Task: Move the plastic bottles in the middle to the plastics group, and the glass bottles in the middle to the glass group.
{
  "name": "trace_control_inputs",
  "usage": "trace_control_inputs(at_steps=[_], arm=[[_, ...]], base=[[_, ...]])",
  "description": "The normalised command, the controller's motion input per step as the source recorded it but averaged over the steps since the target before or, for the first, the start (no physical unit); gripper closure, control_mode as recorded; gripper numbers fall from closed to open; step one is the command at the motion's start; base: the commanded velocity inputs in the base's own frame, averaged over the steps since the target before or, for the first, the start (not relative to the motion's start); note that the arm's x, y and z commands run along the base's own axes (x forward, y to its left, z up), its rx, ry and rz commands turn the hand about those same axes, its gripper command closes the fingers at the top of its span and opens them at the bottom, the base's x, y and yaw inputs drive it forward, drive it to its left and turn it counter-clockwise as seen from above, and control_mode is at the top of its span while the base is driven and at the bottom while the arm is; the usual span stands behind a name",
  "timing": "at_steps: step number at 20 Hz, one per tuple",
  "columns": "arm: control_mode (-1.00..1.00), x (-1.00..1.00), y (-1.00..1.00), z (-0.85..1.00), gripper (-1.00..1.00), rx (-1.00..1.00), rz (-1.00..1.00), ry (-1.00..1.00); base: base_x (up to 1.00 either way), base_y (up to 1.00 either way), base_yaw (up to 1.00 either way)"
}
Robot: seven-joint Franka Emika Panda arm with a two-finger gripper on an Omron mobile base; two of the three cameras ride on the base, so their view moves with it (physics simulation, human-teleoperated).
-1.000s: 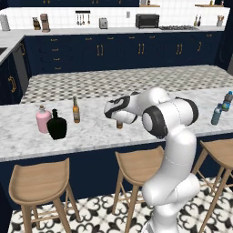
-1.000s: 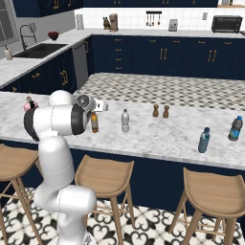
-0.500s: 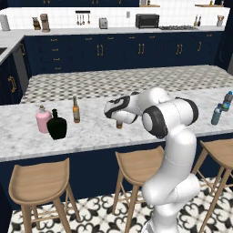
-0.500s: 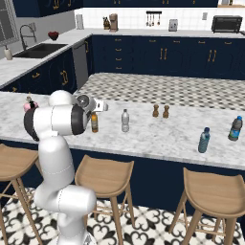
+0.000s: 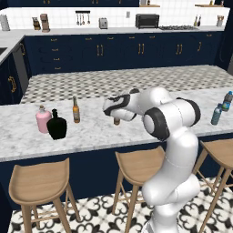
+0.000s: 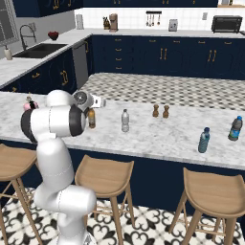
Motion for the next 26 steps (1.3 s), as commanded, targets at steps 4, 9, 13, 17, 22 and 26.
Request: trace_control_inputs(at_steps=[4,9,13,17,22,26], arm=[[-1.00,-0.17,0.71,0.46,1.00,0.00,0.10,0.00],[-1.00,-0.32,0.78,0.31,1.00,-0.01,0.11,0.00],[-1.00,-0.36,0.69,0.05,1.00,0.00,0.13,0.00],[-1.00,-0.20,0.65,0.00,1.00,0.00,0.13,0.00],[-1.00,-0.05,0.55,0.00,1.00,0.00,0.08,0.00],[-1.00,-0.07,0.38,0.00,1.00,0.00,0.03,0.00]], base=[[0.00,0.00,0.00],[0.00,0.00,0.00],[0.00,0.00,0.00],[0.00,0.00,0.00],[0.00,0.00,0.00],[0.00,0.00,0.00]])
